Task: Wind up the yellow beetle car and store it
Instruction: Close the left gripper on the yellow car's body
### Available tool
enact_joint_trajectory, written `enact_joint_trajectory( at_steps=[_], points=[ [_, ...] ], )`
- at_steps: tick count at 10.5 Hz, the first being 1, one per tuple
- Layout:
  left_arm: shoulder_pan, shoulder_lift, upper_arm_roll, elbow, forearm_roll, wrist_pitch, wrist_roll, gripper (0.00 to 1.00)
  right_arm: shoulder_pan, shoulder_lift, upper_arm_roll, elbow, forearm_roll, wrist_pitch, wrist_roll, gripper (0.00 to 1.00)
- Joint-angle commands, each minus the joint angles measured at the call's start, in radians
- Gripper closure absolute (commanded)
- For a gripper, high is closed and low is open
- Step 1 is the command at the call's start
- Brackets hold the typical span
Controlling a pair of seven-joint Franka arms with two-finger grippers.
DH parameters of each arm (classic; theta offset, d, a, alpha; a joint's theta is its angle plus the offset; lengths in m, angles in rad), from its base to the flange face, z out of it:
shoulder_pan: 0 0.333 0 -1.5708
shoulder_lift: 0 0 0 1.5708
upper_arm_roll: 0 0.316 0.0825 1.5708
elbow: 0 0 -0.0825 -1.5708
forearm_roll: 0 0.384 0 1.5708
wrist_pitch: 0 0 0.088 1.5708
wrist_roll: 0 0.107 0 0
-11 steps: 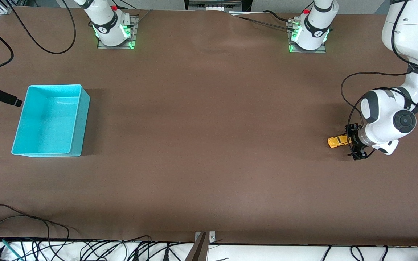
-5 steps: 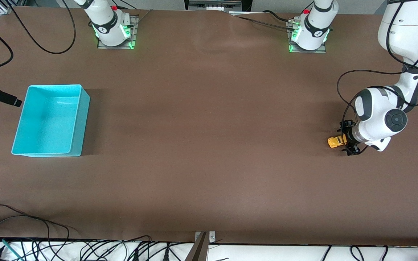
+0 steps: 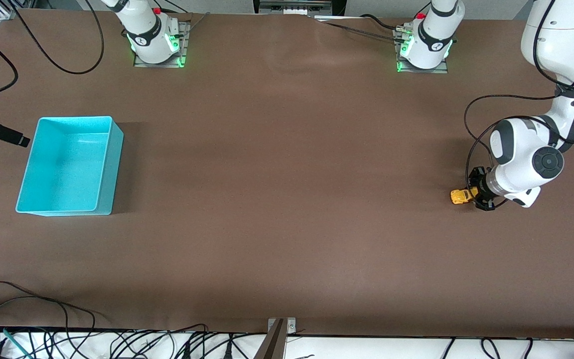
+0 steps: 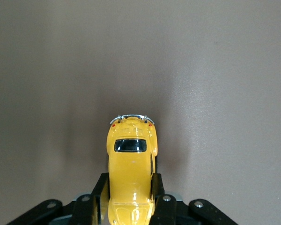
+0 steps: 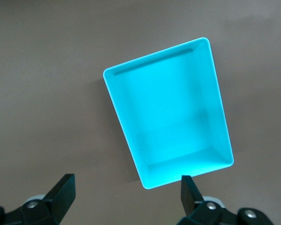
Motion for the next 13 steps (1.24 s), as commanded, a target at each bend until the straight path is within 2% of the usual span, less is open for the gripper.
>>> enact_joint_trajectory(
  at_steps=[1,7,13],
  points=[
    [-0.011,-0.084,0.013,-0.060,0.000,-0.036,0.002,1.00,-0.006,-0.003,-0.007,-0.001,0.032,0.004,0.007,0.00],
    [-0.084,-0.095,0.008,-0.141,0.001,-0.043,0.094,1.00,-0.010,-0.003,-0.008,-0.016,0.037,0.009,0.007,0.00],
    [-0.058,-0.071,0.008,-0.144,0.000,-0.029,0.107,1.00,-0.014,-0.002,-0.008,-0.021,0.037,0.009,0.007,0.00]
  ],
)
